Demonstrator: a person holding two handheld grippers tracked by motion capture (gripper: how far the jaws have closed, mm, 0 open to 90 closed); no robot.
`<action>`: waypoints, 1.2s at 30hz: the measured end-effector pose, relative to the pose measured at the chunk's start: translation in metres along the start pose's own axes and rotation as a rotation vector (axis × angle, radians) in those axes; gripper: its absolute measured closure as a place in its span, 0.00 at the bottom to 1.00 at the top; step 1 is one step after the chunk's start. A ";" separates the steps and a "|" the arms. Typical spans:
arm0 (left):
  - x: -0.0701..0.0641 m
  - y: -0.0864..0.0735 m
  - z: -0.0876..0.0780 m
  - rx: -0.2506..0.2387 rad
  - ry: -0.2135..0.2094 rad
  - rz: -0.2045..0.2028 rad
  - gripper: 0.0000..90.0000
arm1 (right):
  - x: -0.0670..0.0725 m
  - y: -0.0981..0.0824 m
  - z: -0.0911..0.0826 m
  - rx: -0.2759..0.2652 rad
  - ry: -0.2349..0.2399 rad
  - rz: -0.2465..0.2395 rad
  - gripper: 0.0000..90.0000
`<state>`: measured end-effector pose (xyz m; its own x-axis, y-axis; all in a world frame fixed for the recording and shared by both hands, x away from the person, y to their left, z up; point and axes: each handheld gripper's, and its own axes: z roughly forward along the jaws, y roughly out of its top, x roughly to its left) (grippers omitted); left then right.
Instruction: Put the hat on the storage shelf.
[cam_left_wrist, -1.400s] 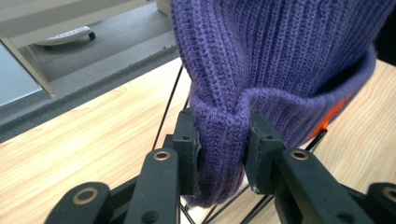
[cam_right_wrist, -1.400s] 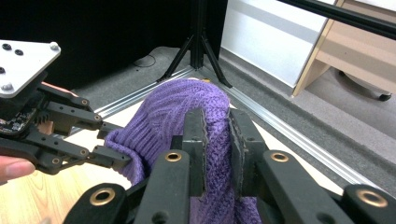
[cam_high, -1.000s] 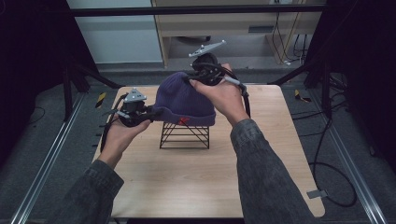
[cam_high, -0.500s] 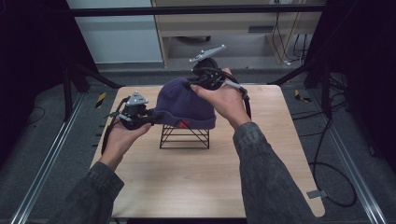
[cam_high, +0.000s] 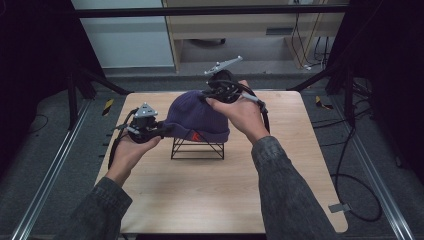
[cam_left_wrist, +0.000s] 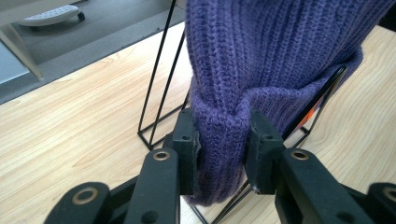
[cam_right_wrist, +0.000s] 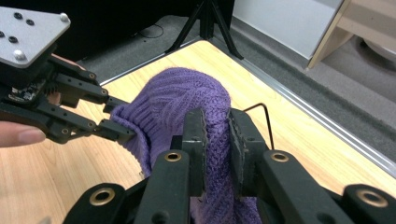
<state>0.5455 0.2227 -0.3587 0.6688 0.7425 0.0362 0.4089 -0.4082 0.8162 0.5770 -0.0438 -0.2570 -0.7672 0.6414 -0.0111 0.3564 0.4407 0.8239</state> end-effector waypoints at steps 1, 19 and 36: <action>0.000 -0.001 0.000 -0.002 0.000 -0.007 0.76 | 0.000 -0.001 0.000 0.003 0.001 -0.004 0.87; 0.000 -0.014 0.006 0.020 -0.006 -0.001 0.76 | 0.002 -0.014 0.007 0.036 0.021 -0.006 0.87; 0.001 -0.038 0.022 0.063 -0.018 -0.021 0.75 | 0.009 -0.025 0.029 0.096 0.036 -0.026 0.86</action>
<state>0.5441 0.2271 -0.4018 0.6708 0.7416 0.0086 0.4605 -0.4256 0.7790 0.5761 -0.0307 -0.2944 -0.7948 0.6067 -0.0100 0.3845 0.5164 0.7652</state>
